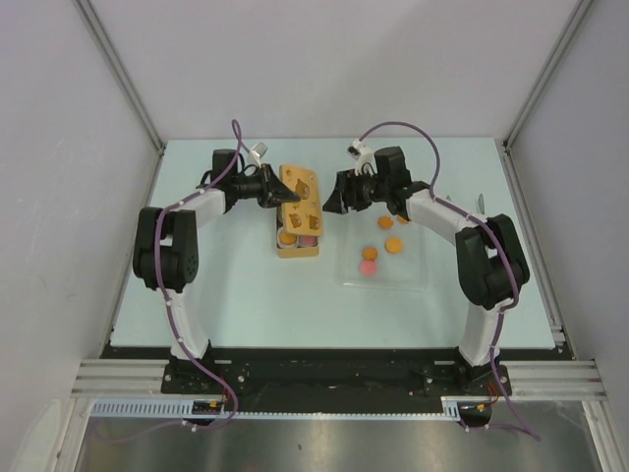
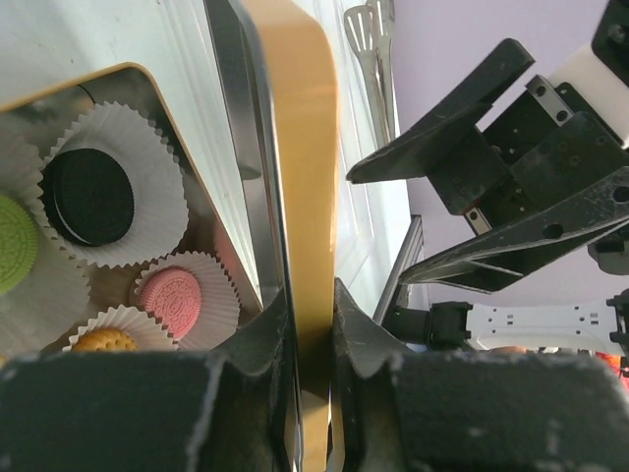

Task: Pack the cookies

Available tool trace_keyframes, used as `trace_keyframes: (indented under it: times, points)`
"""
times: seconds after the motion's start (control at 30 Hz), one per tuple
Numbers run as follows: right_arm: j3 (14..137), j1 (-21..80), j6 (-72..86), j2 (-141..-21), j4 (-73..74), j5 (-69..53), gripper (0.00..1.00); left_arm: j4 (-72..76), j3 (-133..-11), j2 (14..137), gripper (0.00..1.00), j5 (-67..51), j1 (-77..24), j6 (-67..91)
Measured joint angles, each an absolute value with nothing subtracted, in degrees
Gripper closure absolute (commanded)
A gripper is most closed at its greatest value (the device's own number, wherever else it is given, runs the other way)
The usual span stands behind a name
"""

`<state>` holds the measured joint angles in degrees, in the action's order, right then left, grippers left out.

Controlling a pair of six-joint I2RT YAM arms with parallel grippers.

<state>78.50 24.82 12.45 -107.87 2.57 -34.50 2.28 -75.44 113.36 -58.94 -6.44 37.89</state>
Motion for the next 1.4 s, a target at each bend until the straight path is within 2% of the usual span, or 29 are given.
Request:
trace_keyframes:
  times: [0.83,1.07,1.4]
  points:
    - [82.39,26.04,16.53,-118.98,-2.46,-40.73,0.23,-1.65,-74.43,113.65,0.85,-60.01,-5.98,35.42]
    - [82.91,26.79,16.93,-119.48,-2.55,-41.52,0.23,-2.48,-74.43,113.82,0.77,-60.14,-5.96,34.37]
    - [83.13,27.49,17.17,-120.22,-3.49,-42.54,0.23,-3.88,-74.13,114.50,0.74,-59.11,-5.34,32.62]
